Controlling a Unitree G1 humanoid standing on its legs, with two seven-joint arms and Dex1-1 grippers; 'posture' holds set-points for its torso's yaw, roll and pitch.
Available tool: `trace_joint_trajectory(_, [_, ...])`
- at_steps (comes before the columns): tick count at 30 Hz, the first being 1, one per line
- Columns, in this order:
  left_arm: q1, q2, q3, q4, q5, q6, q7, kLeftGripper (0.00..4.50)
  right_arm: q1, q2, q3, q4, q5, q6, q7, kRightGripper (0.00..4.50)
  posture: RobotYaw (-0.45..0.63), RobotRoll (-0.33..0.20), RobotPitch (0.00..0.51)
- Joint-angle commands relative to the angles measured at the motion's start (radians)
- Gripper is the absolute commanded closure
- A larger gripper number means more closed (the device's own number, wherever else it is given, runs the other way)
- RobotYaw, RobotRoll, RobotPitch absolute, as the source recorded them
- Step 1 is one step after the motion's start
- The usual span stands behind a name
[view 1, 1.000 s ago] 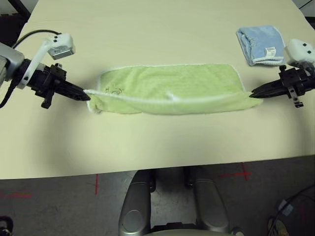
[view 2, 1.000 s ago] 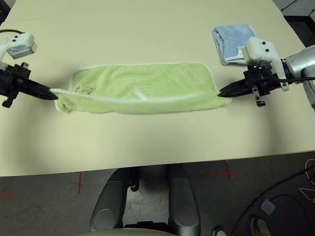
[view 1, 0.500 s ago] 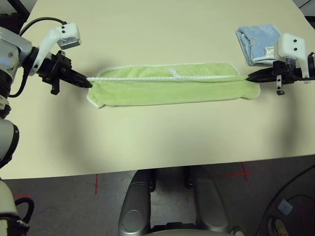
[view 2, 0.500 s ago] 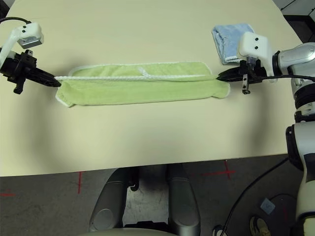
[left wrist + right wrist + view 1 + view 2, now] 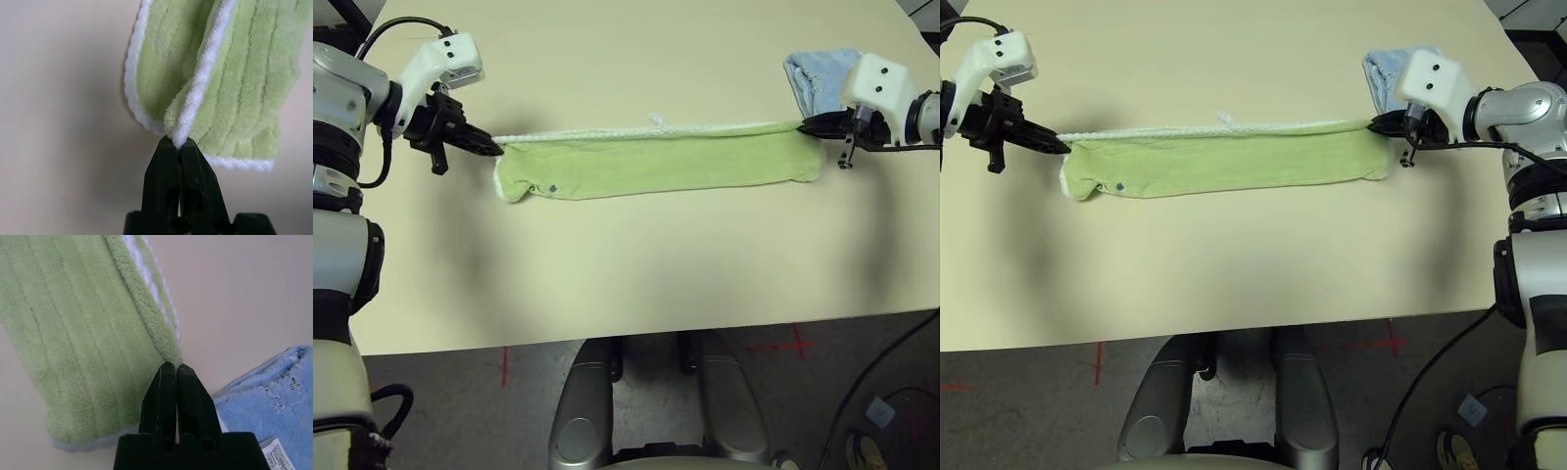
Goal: Fold the towel and set it aside.
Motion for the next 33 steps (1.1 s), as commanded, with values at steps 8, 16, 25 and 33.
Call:
trace_joint_trajectory(8, [-0.045,-0.011,0.020,0.078,0.179,-0.096,0.061,4.48,0.010,-0.004,-0.007,0.030,-0.078,0.014,-0.061,4.50,0.04,0.000,0.341])
trace_joint_trajectory(16, [-0.042,-0.037,0.071,0.097,0.211,-0.118,0.135,4.48,0.017,0.007,-0.012,0.031,-0.100,0.017,-0.098,4.50,0.04,0.000,0.341])
trace_joint_trajectory(25, [-0.030,-0.038,0.100,0.099,0.247,-0.124,0.162,3.73,0.015,0.017,-0.033,0.025,-0.090,0.023,-0.122,2.92,0.04,0.000,0.338])
trace_joint_trajectory(33, [-0.026,-0.005,0.202,0.082,0.202,-0.154,0.231,0.64,0.003,-0.010,-0.074,0.016,-0.090,-0.046,-0.192,0.01,0.03,0.000,0.330])
